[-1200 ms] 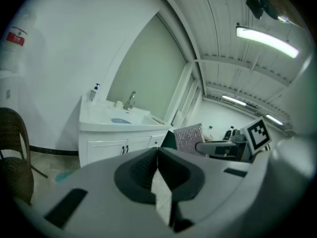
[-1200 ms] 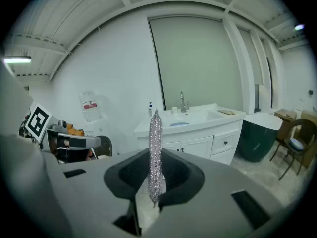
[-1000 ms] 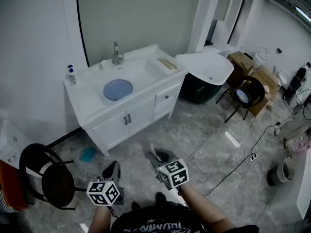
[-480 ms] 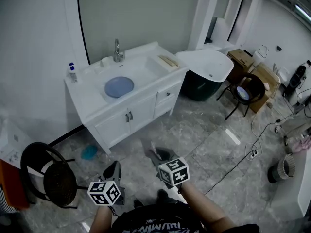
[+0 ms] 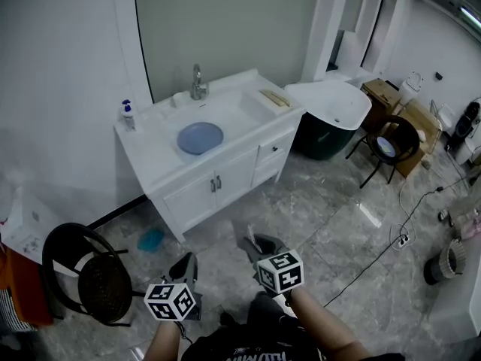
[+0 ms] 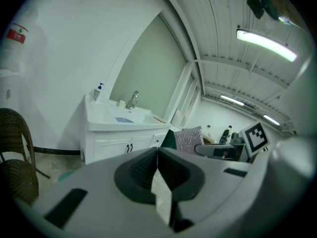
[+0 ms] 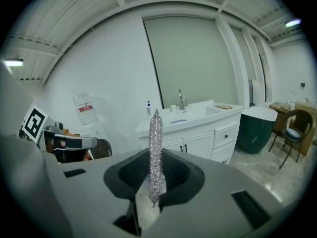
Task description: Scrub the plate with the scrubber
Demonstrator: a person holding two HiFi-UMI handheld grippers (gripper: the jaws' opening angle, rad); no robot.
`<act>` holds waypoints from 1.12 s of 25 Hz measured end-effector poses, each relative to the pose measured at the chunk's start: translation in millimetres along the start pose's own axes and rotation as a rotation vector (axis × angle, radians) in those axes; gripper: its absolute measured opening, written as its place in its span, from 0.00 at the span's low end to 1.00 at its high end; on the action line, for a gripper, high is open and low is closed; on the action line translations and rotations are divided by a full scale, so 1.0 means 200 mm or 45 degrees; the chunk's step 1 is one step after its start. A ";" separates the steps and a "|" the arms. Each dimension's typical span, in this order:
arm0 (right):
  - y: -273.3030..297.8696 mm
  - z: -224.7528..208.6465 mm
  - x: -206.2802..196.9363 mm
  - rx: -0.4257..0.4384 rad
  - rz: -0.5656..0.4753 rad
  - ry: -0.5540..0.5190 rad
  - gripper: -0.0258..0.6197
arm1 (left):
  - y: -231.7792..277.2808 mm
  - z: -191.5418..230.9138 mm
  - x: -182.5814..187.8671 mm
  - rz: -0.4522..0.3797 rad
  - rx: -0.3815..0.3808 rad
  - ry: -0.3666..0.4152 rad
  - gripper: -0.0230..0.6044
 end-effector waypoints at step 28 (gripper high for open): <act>0.92 -0.86 0.46 0.160 0.070 0.040 0.16 | 1.02 0.15 0.33 0.056 0.194 -0.080 0.07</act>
Point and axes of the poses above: the fingertips, and each gripper's own axes: y forward along the fingers, z to its left, x out of its top, the point moved 9 cm from there along -y, backward along the fingers, and after that the axes turned 12 degrees about -x, right-handed, at the moved point
